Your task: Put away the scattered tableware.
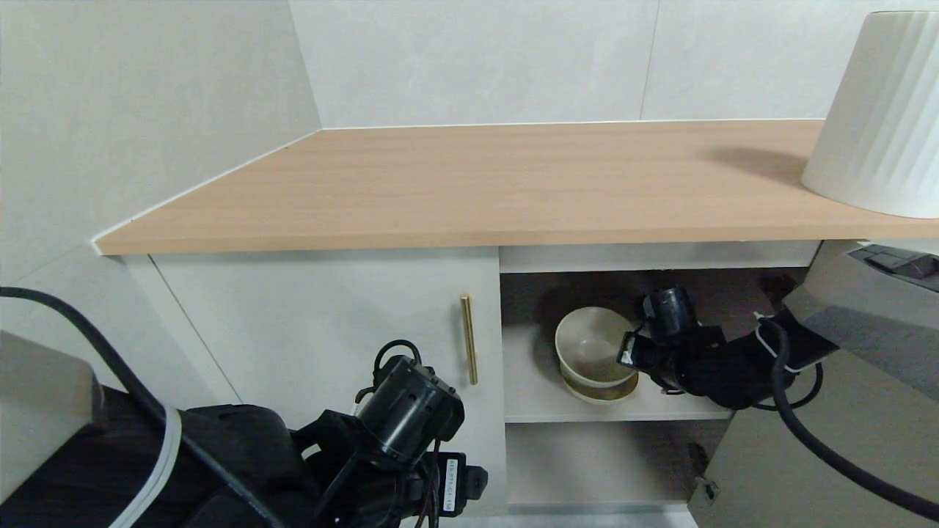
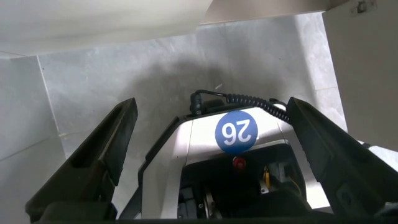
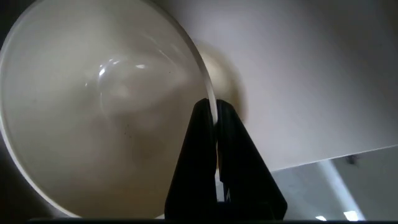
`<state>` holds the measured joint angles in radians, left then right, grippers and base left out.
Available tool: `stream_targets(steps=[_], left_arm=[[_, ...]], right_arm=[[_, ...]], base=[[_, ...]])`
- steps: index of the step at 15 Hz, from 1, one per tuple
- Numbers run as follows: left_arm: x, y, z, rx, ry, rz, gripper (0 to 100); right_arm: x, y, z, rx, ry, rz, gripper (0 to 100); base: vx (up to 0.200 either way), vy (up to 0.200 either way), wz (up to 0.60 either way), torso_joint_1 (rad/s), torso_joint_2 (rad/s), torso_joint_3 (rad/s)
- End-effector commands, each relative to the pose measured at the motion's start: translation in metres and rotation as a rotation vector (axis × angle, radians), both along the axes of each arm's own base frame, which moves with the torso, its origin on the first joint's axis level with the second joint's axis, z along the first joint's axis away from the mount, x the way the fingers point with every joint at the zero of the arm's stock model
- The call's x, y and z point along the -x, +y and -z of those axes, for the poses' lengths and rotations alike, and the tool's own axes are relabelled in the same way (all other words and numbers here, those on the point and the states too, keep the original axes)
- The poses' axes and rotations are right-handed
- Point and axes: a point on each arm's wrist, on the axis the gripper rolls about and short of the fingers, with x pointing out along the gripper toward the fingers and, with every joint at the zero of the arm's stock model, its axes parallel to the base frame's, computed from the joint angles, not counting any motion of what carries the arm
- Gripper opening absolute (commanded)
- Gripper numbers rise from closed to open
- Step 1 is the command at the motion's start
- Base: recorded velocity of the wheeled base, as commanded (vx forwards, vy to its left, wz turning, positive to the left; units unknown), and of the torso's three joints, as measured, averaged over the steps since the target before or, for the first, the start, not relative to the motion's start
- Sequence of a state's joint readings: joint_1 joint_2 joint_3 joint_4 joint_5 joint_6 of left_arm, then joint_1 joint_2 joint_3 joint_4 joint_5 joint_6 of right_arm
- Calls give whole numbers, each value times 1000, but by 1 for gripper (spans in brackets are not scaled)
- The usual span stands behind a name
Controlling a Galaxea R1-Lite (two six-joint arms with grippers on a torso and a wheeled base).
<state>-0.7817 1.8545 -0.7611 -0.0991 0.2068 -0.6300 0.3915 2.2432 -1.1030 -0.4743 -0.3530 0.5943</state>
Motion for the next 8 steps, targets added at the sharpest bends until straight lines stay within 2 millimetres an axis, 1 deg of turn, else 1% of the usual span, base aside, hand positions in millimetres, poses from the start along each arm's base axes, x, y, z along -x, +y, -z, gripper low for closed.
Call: stream_targets(steps=[1, 8], left_arm=[[0, 0, 0, -1, 1, -1, 100], [0, 0, 0, -1, 1, 0, 100]], right_arm=[[-3, -2, 8, 14, 15, 12, 0], [-4, -1, 13, 17, 23, 11, 0]], base=[[0, 0, 0, 0, 0, 0], [0, 0, 0, 0, 0, 0]])
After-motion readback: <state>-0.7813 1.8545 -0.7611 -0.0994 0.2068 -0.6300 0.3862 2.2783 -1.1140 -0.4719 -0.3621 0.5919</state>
